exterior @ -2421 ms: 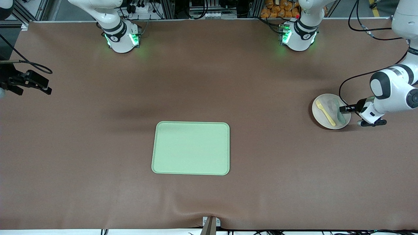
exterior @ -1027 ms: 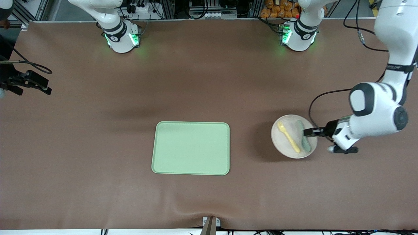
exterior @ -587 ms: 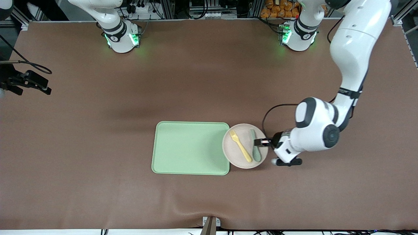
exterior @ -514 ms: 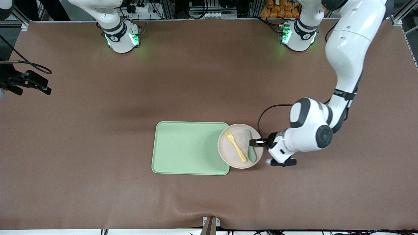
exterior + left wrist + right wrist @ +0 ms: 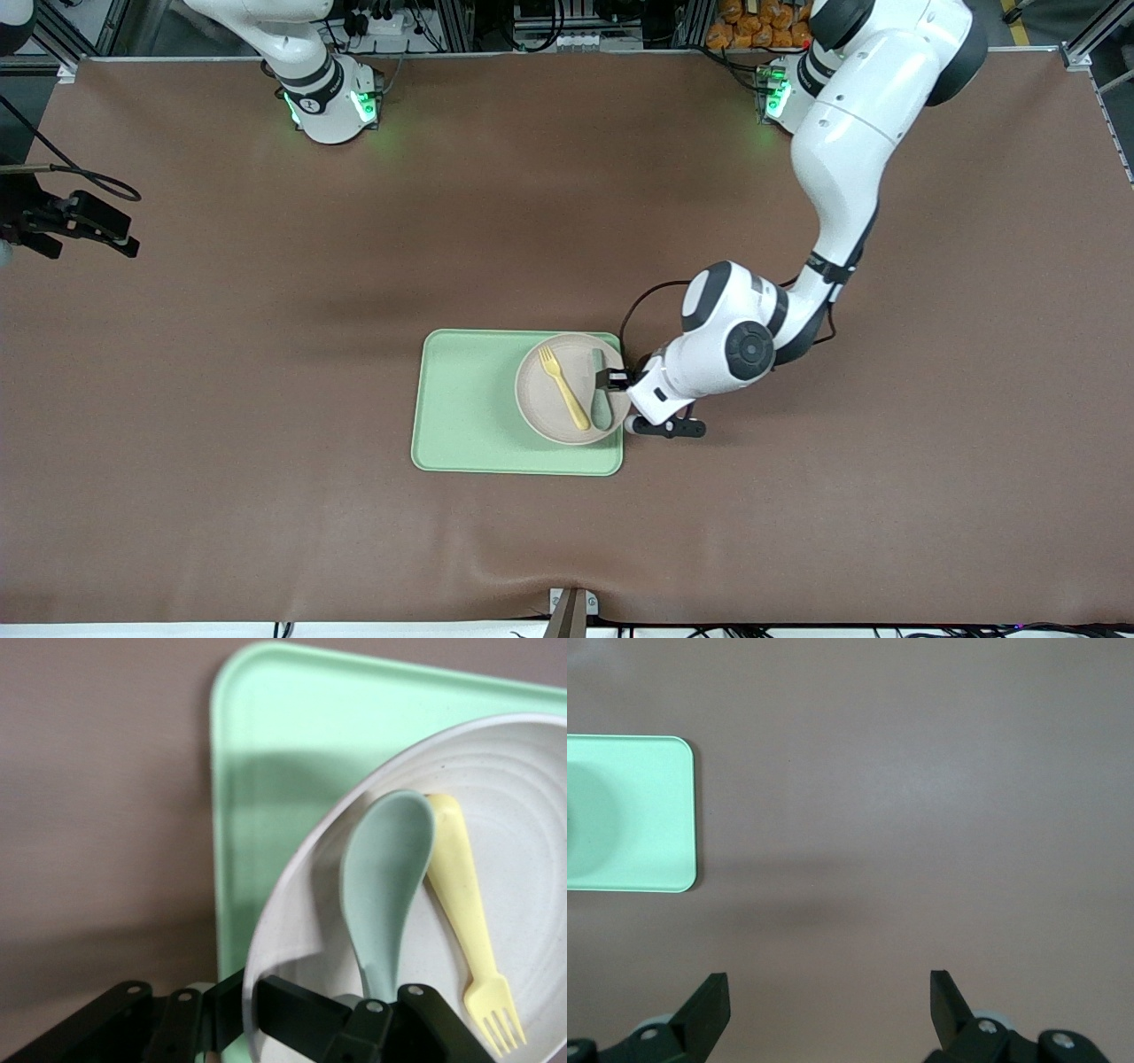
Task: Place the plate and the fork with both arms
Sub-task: 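Carry the plate with the left gripper onto the green tray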
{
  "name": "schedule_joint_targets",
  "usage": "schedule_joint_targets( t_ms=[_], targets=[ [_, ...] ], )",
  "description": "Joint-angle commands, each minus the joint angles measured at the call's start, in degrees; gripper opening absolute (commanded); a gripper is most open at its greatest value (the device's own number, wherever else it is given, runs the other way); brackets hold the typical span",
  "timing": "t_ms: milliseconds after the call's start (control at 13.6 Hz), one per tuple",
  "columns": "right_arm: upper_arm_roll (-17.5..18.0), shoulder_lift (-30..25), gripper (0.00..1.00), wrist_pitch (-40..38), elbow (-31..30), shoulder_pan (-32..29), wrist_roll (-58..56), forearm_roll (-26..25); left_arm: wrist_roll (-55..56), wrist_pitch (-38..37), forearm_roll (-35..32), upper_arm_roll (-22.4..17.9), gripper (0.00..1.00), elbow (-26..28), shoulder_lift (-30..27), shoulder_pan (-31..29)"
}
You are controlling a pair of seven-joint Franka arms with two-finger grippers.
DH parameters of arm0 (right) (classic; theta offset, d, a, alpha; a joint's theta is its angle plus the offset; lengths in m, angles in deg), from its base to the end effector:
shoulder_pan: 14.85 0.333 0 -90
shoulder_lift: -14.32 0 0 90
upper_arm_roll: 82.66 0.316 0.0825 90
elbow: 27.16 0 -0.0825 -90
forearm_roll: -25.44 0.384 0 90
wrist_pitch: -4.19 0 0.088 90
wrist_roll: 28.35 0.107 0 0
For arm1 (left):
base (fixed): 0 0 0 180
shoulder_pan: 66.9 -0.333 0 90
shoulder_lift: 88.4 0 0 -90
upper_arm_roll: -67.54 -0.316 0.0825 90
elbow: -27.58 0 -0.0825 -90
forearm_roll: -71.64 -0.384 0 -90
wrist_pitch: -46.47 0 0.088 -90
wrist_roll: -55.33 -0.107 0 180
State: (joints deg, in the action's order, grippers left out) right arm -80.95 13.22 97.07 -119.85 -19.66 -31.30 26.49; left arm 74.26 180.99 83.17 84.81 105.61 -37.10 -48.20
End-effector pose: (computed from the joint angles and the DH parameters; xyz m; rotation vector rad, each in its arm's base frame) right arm 0.5523 -0.0279 0.6174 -3.1248 0.0052 -0.0366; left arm 0.6337 -0.3988 0.2093 2.7494 -0.0553 -0.0973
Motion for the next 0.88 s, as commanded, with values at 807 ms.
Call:
schedule_joint_targets(
  t_ms=[807],
  targets=[
    [0.67,0.13,1.00,-0.15,-0.03,-1.00,-0.47,-0.08,1.64,12.61,0.51,-3.83,0.00,-2.88,5.47,7.66]
  ],
)
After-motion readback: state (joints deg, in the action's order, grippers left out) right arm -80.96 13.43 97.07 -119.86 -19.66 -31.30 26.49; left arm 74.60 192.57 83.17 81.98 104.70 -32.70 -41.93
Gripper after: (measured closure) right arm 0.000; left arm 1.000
